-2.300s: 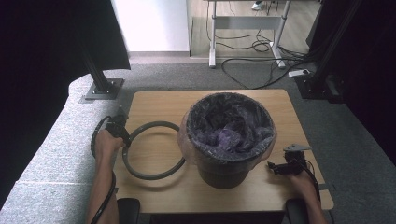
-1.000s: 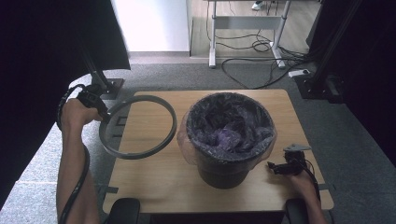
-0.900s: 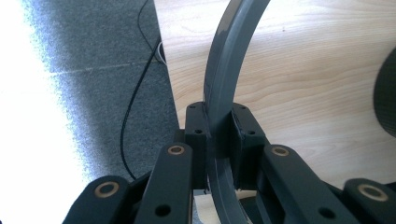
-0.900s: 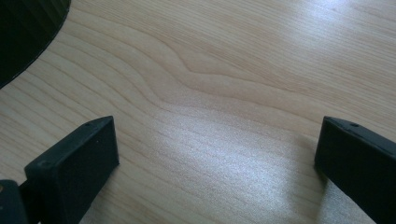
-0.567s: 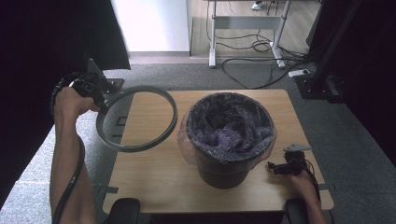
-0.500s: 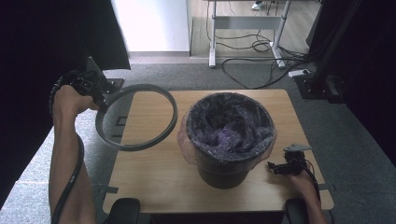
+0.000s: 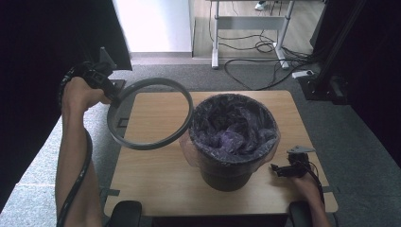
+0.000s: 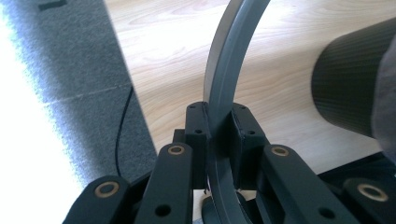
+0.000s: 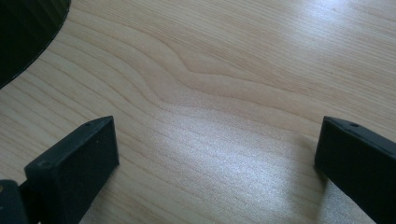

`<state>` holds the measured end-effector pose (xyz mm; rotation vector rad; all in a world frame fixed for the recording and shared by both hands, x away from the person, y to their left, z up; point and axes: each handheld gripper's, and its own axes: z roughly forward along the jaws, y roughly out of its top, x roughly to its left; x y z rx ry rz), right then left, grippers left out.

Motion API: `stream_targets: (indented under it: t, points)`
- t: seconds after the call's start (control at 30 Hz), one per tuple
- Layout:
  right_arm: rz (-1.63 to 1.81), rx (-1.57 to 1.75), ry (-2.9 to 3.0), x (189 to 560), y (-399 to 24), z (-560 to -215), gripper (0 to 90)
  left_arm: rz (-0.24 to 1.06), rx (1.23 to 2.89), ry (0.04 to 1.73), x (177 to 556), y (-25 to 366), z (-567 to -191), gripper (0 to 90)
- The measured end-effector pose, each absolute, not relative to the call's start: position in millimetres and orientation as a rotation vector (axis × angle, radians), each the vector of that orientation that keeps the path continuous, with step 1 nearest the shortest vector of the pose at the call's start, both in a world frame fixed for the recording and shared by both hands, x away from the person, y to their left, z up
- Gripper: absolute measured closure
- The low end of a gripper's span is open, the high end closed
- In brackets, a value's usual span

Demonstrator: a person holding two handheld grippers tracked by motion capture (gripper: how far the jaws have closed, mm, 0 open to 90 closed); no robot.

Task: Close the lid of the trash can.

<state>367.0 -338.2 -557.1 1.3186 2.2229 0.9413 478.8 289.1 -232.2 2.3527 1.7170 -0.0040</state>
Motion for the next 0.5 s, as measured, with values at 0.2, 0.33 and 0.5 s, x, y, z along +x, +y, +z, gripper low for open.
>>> stream_targets:
  t: [0.2, 0.33, 0.5]
  points:
    - [0.942, 1.318, 2.222, 367, -338, -557, 0.0, -0.025, 2.393, 1.631, 484, 258, -226, 79.6]
    - [0.942, 1.317, 2.225, 367, -338, -557, 0.0, -0.025, 2.428, 1.582, 486, 236, -222, 79.6]
    - [0.942, 1.316, 2.226, 367, -338, -557, 0.0, -0.034, 2.47, 1.52, 489, 208, -220, 79.6]
